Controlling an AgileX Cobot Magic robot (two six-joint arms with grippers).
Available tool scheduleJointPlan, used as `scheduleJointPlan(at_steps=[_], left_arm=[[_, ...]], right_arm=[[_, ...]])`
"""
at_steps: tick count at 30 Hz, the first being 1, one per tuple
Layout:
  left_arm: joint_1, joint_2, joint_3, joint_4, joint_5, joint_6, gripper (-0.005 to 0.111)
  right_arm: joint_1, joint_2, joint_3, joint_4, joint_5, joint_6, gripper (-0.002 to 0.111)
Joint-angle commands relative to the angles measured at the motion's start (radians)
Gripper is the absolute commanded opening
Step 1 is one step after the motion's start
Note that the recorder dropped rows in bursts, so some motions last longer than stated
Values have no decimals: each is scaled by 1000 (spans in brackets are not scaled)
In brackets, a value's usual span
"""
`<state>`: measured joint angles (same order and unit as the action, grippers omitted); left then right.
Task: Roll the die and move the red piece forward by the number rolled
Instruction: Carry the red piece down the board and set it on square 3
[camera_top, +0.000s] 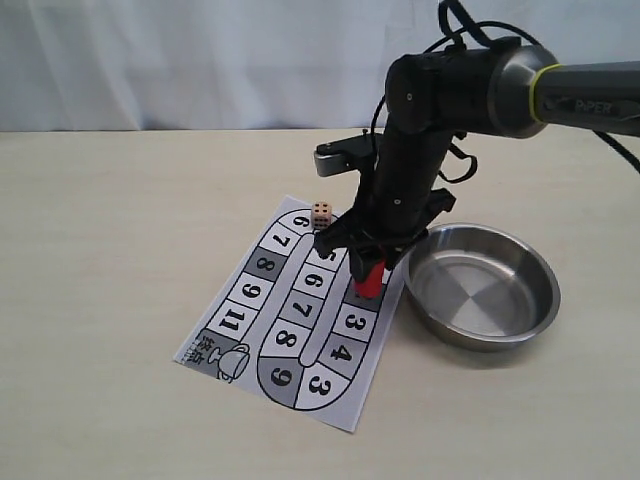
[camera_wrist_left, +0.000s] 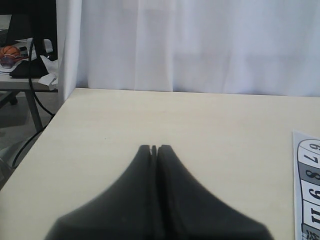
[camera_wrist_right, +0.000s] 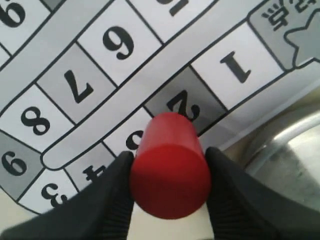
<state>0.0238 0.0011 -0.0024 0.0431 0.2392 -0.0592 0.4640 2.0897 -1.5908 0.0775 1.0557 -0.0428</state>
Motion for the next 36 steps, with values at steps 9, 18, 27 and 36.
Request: scheduleJointPlan(at_steps=[9, 18, 27, 36], left_arm=[[0, -1, 2, -1, -5, -5, 0], [0, -1, 2, -1, -11, -5, 0], [0, -1, 2, -1, -11, -5, 0], [0, -1, 2, -1, -11, -5, 0]], right_arm=[[73, 7, 116, -51, -174, 31, 4], [73, 32, 132, -90, -146, 85, 4], [74, -36, 132, -78, -148, 81, 4], [141, -108, 132, -22, -112, 31, 4]])
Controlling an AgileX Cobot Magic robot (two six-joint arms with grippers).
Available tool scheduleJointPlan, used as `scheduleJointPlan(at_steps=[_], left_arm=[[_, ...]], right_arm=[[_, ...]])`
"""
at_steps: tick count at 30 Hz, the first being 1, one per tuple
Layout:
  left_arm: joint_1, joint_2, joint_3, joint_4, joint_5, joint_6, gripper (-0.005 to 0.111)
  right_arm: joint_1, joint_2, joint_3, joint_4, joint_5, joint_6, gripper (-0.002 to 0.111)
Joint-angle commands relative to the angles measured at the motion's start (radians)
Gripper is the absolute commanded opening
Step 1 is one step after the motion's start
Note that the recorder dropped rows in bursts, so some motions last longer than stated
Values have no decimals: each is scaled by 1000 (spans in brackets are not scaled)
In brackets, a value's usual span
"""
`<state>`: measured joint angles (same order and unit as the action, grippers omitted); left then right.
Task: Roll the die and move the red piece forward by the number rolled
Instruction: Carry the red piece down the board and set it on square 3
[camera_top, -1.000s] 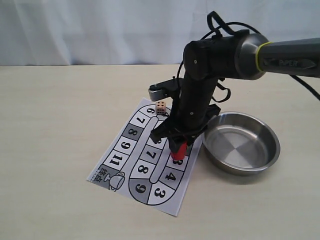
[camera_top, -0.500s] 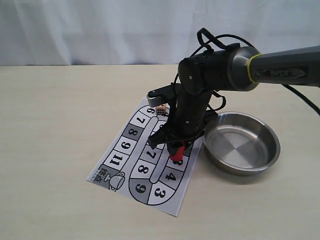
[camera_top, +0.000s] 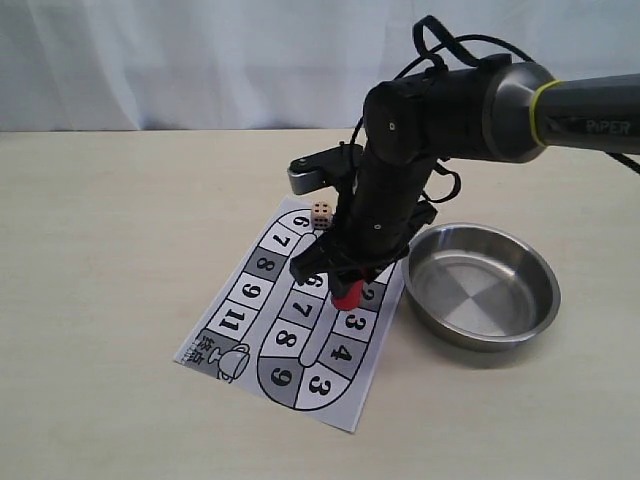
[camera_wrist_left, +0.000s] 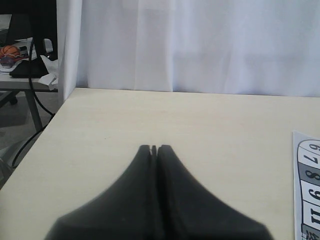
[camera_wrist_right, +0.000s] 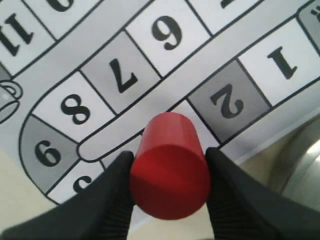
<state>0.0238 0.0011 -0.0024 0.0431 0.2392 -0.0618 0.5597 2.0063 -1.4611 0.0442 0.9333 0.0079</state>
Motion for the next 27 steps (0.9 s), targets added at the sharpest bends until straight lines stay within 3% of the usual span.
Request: scheduleJointPlan(at_steps=[1, 18, 22, 25, 27], left_arm=[[0, -1, 2, -1, -11, -3, 0], [0, -1, 2, -1, -6, -3, 0], [0, -1, 2, -1, -6, -3, 0], [0, -1, 2, -1, -6, -3, 0], [0, -1, 2, -1, -6, -3, 0]], right_arm=[[56, -25, 4, 7, 8, -19, 4], [80, 14, 177, -30, -124, -8, 5], [80, 16, 177, -26, -121, 7, 21], [80, 16, 177, -26, -117, 5, 53], [80, 12, 164, -30, -114, 0, 64]])
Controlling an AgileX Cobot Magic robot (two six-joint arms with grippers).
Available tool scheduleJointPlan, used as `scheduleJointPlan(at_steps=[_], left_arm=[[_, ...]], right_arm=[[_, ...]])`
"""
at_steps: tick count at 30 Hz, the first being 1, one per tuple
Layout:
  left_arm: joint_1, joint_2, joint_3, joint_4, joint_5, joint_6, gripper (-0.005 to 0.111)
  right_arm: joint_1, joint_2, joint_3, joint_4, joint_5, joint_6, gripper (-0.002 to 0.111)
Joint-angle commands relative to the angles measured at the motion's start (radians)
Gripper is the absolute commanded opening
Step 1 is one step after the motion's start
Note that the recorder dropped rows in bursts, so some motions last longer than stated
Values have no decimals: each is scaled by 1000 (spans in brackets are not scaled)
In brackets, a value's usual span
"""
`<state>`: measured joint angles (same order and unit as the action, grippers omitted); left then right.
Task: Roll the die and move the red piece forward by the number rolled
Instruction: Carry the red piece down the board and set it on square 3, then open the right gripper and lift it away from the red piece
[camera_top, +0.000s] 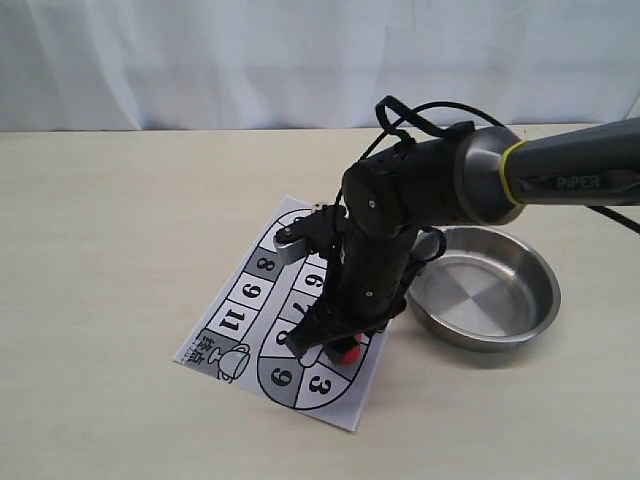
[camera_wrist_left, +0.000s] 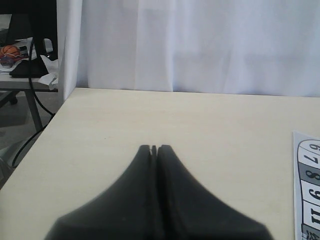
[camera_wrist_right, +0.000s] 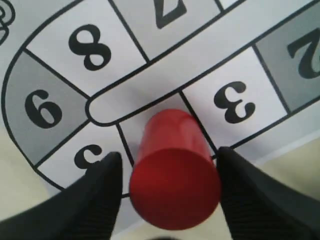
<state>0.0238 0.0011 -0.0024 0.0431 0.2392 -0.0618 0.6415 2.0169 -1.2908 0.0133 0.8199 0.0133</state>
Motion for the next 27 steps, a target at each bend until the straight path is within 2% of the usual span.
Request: scheduleJointPlan(at_steps=[1, 3, 7, 17, 19, 20, 27], left_arm=[[0, -1, 2, 1, -6, -3, 0], [0, -1, 2, 1, -11, -3, 0], [0, -1, 2, 1, -11, -3, 0], [0, -1, 2, 1, -11, -3, 0], [0, -1, 2, 1, -11, -3, 0], [0, -1, 2, 1, -11, -3, 0], [0, -1, 2, -1, -7, -3, 0]], right_arm=[[-2, -4, -15, -1, -1, -13, 69], [-2, -18, -52, -1, 6, -13, 72], [-2, -27, -116, -41, -8, -5, 73], [-2, -16, -121, -109, -255, 3, 70], [-2, -9, -121, -111, -308, 14, 64], [-2, 1, -121, -111, -349, 40, 54], [-6, 23, -121, -111, -453, 50, 10]])
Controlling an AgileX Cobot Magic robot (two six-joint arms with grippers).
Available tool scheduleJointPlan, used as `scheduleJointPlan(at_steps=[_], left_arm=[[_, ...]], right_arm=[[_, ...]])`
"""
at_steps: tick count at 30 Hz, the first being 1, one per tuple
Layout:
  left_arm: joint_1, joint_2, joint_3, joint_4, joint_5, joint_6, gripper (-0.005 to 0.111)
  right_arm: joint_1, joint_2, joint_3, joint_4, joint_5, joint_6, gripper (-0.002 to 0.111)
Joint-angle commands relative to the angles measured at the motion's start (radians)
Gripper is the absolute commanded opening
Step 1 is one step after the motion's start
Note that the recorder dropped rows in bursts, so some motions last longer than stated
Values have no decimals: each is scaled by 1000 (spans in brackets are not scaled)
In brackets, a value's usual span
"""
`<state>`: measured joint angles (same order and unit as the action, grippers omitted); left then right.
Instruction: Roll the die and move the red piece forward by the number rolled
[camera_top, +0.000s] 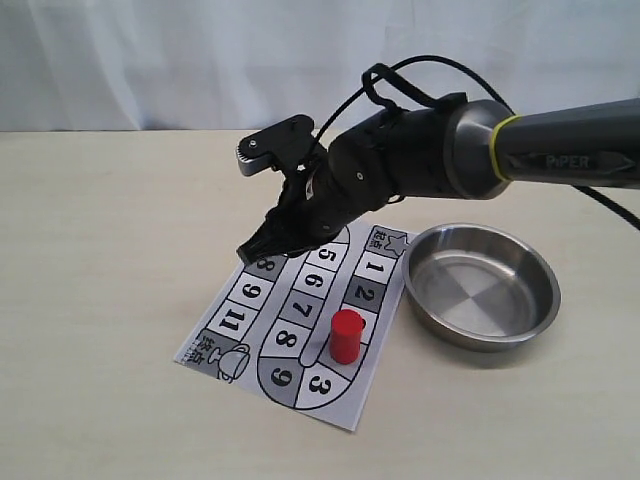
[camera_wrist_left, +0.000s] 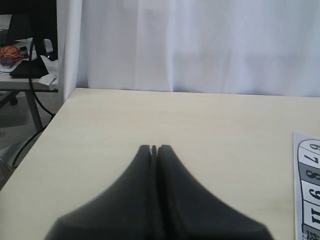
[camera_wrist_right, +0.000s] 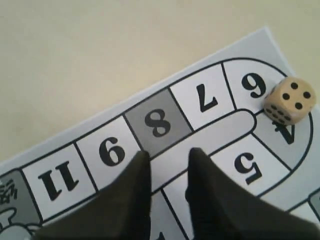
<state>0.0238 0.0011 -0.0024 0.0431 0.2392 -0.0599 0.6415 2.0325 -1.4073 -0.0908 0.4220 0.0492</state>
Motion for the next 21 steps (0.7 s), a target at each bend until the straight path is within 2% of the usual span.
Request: scheduleJointPlan(at_steps=[1, 6, 13, 21], left_arm=[[0, -1, 2, -1, -7, -5, 0], [0, -1, 2, -1, -7, -5, 0], [0, -1, 2, -1, -7, -5, 0], [0, -1, 2, -1, -7, -5, 0]], right_arm=[[-11, 9, -4, -4, -55, 27, 4], [-77, 9, -4, -3, -29, 136, 4], [-218, 9, -4, -3, 101, 138, 4], [-405, 9, -4, -3, 136, 136, 4]])
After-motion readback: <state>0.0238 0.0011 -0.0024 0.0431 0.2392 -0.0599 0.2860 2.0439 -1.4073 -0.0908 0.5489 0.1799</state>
